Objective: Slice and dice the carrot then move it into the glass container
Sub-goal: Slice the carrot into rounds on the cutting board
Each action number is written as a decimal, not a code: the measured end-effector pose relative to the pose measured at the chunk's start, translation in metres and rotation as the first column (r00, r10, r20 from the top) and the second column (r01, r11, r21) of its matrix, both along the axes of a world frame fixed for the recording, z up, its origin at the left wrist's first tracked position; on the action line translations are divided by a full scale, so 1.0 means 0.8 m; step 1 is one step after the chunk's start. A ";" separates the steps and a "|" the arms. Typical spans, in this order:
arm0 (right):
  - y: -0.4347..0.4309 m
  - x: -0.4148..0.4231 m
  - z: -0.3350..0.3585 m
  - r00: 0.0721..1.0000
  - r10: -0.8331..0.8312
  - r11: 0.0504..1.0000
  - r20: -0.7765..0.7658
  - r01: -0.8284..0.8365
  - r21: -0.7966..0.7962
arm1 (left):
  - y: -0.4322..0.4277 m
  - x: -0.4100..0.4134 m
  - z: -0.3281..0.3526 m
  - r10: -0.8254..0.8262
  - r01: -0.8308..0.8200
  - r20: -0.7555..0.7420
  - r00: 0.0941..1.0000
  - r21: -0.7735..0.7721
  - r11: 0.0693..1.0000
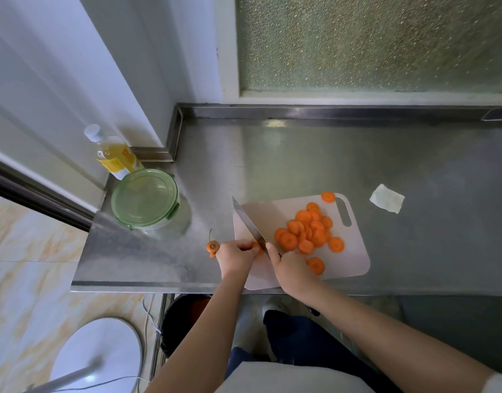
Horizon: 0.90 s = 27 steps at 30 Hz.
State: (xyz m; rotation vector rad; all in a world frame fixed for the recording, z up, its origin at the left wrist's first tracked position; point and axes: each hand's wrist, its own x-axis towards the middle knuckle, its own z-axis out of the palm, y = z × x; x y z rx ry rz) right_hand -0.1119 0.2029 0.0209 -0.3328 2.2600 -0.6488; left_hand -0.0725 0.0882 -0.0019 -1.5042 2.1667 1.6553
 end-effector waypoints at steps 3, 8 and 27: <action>-0.002 0.005 -0.002 1.000 0.002 1.000 0.007 -0.002 0.019 | 0.000 -0.001 0.001 -0.010 0.010 0.013 1.000 0.004 1.000; -0.006 0.005 0.004 0.999 -0.027 0.999 0.024 0.027 -0.020 | 0.000 0.001 0.001 -0.028 0.028 0.010 1.000 -0.008 1.000; -0.010 -0.008 -0.014 0.991 -0.033 0.997 -0.131 0.042 0.067 | 0.010 0.007 0.003 -0.009 0.007 -0.032 0.999 -0.058 0.998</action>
